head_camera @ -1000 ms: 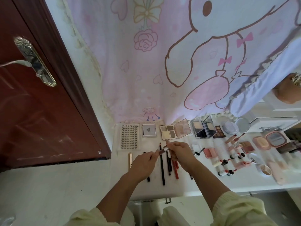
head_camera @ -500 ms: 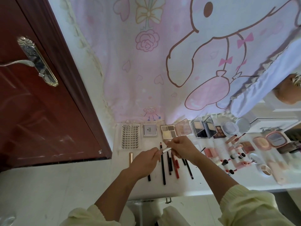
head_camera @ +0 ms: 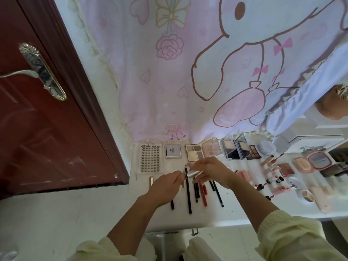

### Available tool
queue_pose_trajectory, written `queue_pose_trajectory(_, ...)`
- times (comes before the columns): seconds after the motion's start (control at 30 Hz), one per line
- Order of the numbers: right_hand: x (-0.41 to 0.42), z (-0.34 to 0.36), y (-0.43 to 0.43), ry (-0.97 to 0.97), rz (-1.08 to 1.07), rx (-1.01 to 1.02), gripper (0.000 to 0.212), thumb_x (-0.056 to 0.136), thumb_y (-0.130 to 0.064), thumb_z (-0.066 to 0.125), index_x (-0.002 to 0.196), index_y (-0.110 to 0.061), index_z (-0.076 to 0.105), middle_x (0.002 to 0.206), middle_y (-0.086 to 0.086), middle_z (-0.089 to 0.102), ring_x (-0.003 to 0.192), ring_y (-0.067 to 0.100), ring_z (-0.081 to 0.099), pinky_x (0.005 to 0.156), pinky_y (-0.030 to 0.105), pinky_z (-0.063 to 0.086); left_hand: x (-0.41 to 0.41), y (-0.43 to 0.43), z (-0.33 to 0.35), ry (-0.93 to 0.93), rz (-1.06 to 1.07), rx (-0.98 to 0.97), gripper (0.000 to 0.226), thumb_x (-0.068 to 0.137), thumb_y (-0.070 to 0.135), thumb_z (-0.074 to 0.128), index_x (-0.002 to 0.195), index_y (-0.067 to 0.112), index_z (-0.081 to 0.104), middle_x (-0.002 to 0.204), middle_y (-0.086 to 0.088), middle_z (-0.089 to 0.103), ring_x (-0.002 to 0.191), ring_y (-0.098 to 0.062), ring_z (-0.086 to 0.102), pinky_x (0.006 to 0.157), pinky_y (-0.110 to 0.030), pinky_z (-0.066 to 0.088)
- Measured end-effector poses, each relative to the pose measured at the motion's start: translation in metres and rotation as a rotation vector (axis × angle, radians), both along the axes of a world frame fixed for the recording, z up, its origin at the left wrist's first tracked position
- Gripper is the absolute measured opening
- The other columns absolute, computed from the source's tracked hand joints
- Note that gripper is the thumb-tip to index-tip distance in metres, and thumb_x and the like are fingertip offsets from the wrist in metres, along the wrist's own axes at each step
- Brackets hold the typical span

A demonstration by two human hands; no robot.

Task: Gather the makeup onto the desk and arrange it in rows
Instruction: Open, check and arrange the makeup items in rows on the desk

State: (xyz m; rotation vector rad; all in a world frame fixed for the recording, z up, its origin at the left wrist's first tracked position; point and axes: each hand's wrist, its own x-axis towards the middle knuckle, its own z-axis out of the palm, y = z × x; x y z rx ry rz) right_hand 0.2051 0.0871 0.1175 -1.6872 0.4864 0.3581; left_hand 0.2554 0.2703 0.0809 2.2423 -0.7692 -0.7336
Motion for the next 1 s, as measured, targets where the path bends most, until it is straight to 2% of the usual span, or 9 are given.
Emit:
queue_pose_trajectory(0.07, 0.000, 0.001, 0.003, 0.036, 0.026, -0.088, 0.037, 0.089, -0.040, 0.066, 0.081, -0.003, 0.069, 0.075, 0.018, 0.072, 0.056, 0.022, 0.065, 0.050, 0.023, 0.049, 0.000, -0.001, 0.001, 0.007, -0.003, -0.005, 0.045, 0.104, 0.041, 0.027, 0.095, 0.011, 0.059, 0.062, 0.006, 0.044, 0.056, -0.010, 0.040, 0.059, -0.028, 0.033)
queue_pose_trajectory(0.13, 0.001, 0.001, 0.001, 0.002, 0.028, -0.109, 0.027, 0.088, -0.028, 0.070, 0.073, -0.006, 0.067, 0.069, 0.015, 0.071, 0.054, 0.019, 0.062, 0.049, 0.020, 0.046, 0.001, -0.002, 0.001, 0.016, 0.003, -0.006, 0.046, 0.104, 0.042, 0.027, 0.095, 0.011, 0.059, 0.062, 0.006, 0.043, 0.056, -0.010, 0.040, 0.058, -0.027, 0.032)
queue_pose_trajectory(0.23, 0.002, 0.002, -0.004, -0.016, 0.021, -0.030, 0.010, 0.084, -0.013, 0.074, 0.082, -0.006, 0.068, 0.078, 0.013, 0.070, 0.064, 0.017, 0.065, 0.061, 0.024, 0.052, 0.001, -0.001, 0.000, 0.004, 0.005, 0.004, 0.045, 0.104, 0.042, 0.026, 0.094, 0.012, 0.058, 0.064, 0.007, 0.043, 0.057, -0.008, 0.040, 0.058, -0.026, 0.032)
queue_pose_trajectory(0.37, 0.002, 0.002, 0.002, 0.060, 0.040, -0.082, 0.036, 0.088, -0.042, 0.067, 0.072, -0.010, 0.067, 0.070, 0.015, 0.071, 0.053, 0.020, 0.062, 0.051, 0.022, 0.048, 0.002, 0.000, -0.001, 0.009, 0.002, 0.000, 0.044, 0.103, 0.043, 0.027, 0.092, 0.014, 0.058, 0.062, 0.007, 0.044, 0.057, -0.009, 0.041, 0.061, -0.029, 0.034)
queue_pose_trajectory(0.43, 0.002, 0.002, 0.001, 0.022, 0.035, -0.089, 0.030, 0.087, -0.031, 0.071, 0.066, -0.010, 0.065, 0.066, 0.012, 0.069, 0.051, 0.018, 0.058, 0.049, 0.019, 0.045, 0.002, 0.000, 0.000, 0.008, 0.002, -0.010, 0.045, 0.103, 0.044, 0.027, 0.091, 0.015, 0.059, 0.062, 0.007, 0.044, 0.057, -0.009, 0.041, 0.061, -0.028, 0.034)
queue_pose_trajectory(0.57, 0.002, 0.000, -0.005, -0.022, 0.000, -0.001, 0.010, 0.082, -0.011, 0.075, 0.079, -0.005, 0.068, 0.074, 0.010, 0.070, 0.061, 0.016, 0.062, 0.058, 0.022, 0.050, 0.003, 0.001, 0.000, 0.000, 0.017, -0.007, 0.045, 0.103, 0.042, 0.027, 0.091, 0.013, 0.059, 0.061, 0.008, 0.043, 0.056, -0.008, 0.039, 0.058, -0.027, 0.032)
queue_pose_trajectory(0.7, 0.002, -0.002, -0.001, 0.040, -0.004, -0.038, 0.033, 0.086, -0.039, 0.070, 0.076, -0.007, 0.068, 0.071, 0.014, 0.070, 0.056, 0.018, 0.062, 0.056, 0.024, 0.050, 0.004, 0.001, -0.001, 0.011, 0.022, -0.003, 0.045, 0.103, 0.043, 0.027, 0.089, 0.015, 0.059, 0.061, 0.007, 0.043, 0.056, -0.010, 0.040, 0.060, -0.029, 0.033)
queue_pose_trajectory(0.83, 0.004, -0.004, -0.008, 0.003, -0.025, -0.046, 0.018, 0.085, -0.020, 0.073, 0.080, -0.003, 0.070, 0.068, 0.010, 0.068, 0.054, 0.015, 0.057, 0.053, 0.021, 0.047, 0.004, 0.001, -0.002, 0.025, 0.024, 0.004, 0.045, 0.103, 0.044, 0.027, 0.089, 0.016, 0.060, 0.062, 0.007, 0.043, 0.056, -0.009, 0.038, 0.058, -0.028, 0.032)
queue_pose_trajectory(1.0, 0.004, -0.006, -0.017, -0.008, -0.053, -0.006, 0.009, 0.082, 0.000, 0.072, 0.090, 0.004, 0.071, 0.077, 0.013, 0.068, 0.066, 0.017, 0.063, 0.065, 0.025, 0.052, 0.006, 0.003, -0.002, 0.033, 0.034, -0.002, 0.046, 0.103, 0.045, 0.027, 0.090, 0.017, 0.062, 0.061, 0.008, 0.043, 0.056, -0.007, 0.040, 0.058, -0.026, 0.032)
